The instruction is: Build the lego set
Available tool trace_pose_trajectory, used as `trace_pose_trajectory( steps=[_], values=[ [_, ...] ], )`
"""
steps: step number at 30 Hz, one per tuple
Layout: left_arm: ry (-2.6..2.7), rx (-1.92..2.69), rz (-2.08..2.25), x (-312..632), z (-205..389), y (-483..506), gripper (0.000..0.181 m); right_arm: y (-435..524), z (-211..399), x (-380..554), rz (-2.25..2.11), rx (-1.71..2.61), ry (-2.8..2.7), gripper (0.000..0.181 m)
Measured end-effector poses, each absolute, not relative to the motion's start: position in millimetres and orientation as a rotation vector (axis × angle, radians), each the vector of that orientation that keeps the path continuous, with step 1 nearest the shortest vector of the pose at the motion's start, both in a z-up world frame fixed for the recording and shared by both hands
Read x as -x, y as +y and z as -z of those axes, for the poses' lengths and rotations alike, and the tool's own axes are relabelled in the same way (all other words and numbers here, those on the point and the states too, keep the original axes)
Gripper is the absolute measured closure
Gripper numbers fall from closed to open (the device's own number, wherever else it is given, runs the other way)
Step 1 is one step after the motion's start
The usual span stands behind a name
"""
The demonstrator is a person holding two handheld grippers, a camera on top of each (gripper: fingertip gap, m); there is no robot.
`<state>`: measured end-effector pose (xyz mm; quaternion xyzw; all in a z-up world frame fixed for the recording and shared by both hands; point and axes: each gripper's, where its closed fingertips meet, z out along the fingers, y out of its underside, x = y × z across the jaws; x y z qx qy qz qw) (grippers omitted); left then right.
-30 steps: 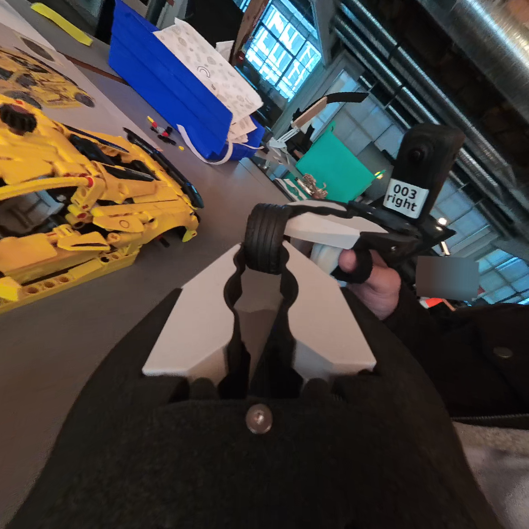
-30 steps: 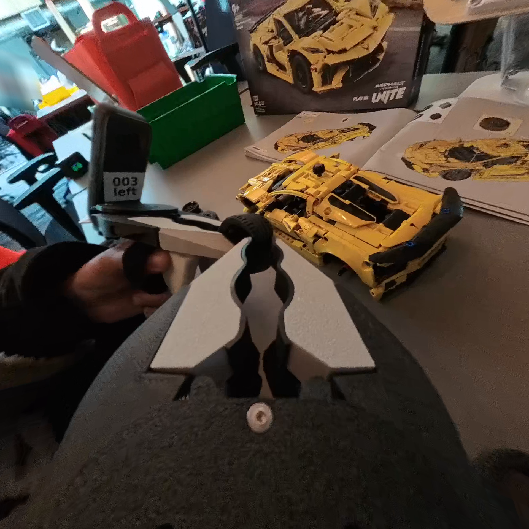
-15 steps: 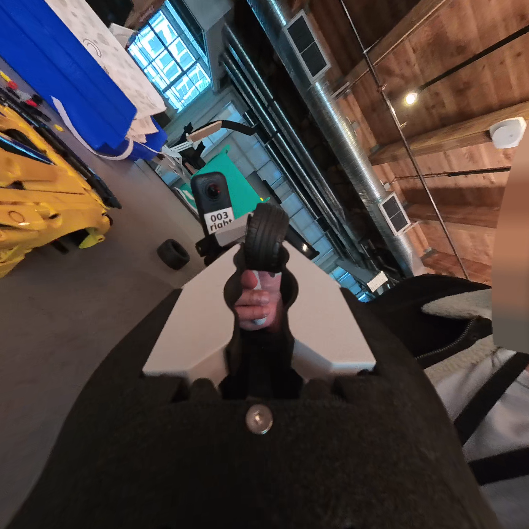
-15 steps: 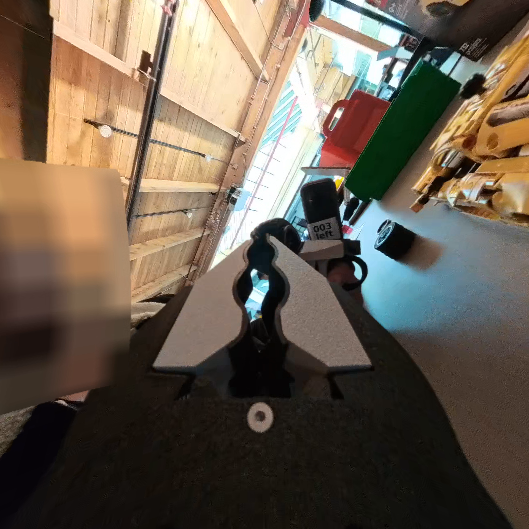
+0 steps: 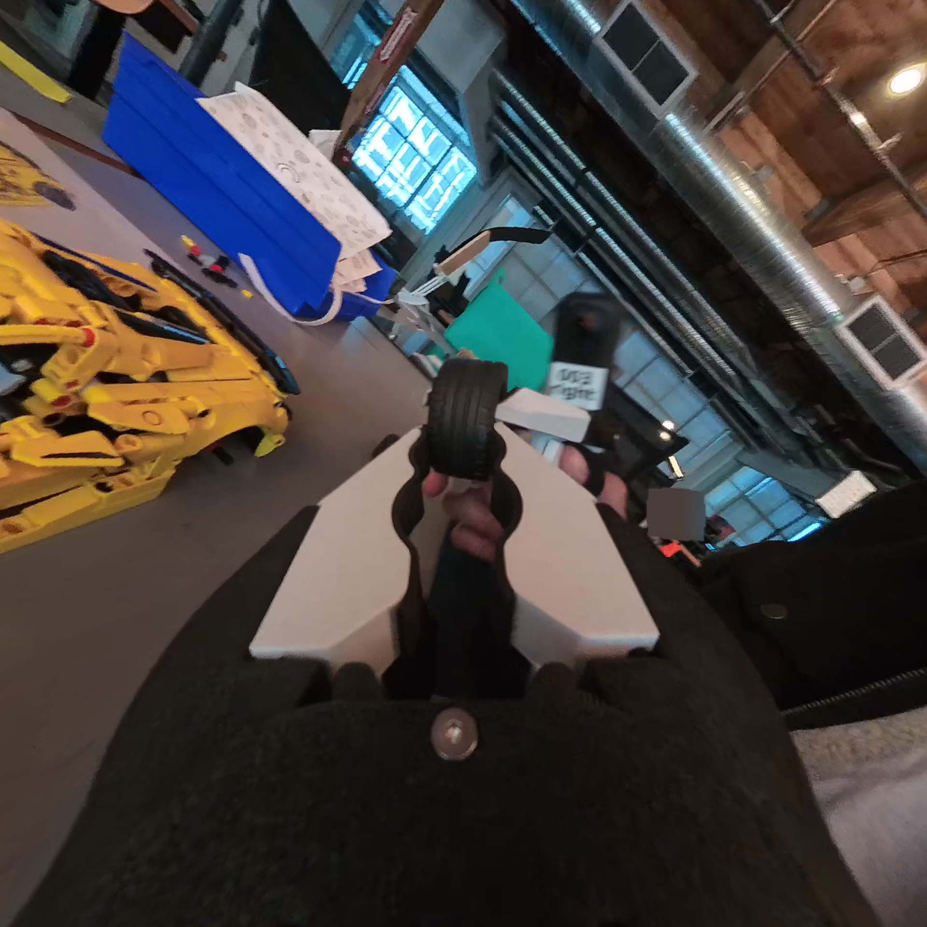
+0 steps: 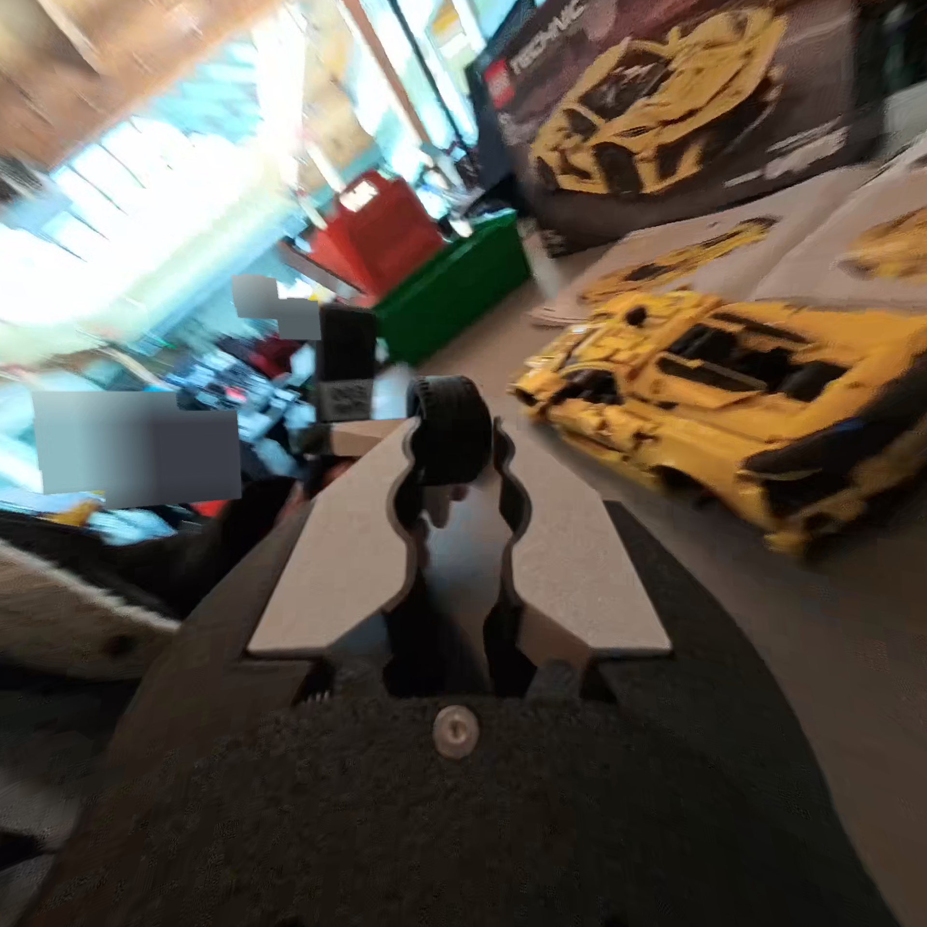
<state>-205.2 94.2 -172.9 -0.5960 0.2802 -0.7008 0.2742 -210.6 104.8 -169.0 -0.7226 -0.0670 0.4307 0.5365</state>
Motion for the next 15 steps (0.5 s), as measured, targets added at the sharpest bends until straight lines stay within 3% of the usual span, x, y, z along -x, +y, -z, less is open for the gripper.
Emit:
trace_pose_trajectory(
  steps=[15],
  values=[
    [0.700, 1.438, 2.303, 213, 149, 77, 0.159, 88, 145, 215, -1.836, 1.479, 0.059, 0.164]
  ],
)
